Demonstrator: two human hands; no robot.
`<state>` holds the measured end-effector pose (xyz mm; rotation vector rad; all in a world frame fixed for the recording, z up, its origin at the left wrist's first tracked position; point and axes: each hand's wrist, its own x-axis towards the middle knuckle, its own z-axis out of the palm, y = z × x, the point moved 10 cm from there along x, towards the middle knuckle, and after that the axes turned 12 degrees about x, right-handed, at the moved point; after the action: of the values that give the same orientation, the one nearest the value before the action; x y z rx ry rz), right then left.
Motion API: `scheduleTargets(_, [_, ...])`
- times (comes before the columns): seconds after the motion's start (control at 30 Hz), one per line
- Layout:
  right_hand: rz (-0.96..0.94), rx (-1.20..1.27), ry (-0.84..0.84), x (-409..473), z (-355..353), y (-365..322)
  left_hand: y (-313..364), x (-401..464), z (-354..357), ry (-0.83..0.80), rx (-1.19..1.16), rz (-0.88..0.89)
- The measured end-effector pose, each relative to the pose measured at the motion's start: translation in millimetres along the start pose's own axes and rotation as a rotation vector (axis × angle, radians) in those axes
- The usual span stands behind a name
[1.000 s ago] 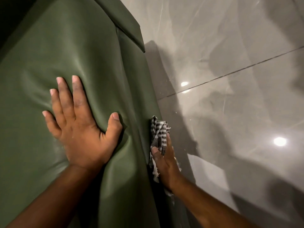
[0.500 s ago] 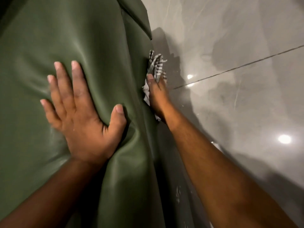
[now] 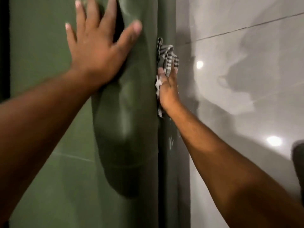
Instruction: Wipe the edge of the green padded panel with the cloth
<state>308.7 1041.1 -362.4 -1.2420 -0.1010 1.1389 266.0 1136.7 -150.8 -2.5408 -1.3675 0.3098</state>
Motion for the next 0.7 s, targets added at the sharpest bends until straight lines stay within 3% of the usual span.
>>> scheduleTargets(0.07, [0.019, 0.005, 0.030, -51, -17, 16, 0, -63, 16, -0.076, -0.029, -0.032])
scheduleTargets(0.13, [0.064, 0.020, 0.113, -96, -46, 43, 14, -95, 31, -0.049, -0.075, -0.080])
scheduleTargets(0.27, [0.112, -0.213, -0.169, -204, -18, 91, -2, -77, 6, 0.098, -0.038, -0.130])
scheduleTargets(0.33, [0.126, -0.118, -0.075, -235, -43, 113, -8, -82, -3, 0.161, -0.082, -0.081])
scheduleTargets(0.47, [0.400, 0.116, 0.076, -229, -65, 172, -5, -72, 22, 0.080, -0.202, -0.045])
scheduleTargets(0.57, [0.496, 0.186, 0.149, -221, -64, 178, -9, -66, 29, 0.047, -0.192, -0.037])
scheduleTargets(0.7, [0.529, 0.234, 0.200, -139, -68, 181, -8, -68, 33, 0.048, -0.182, -0.018])
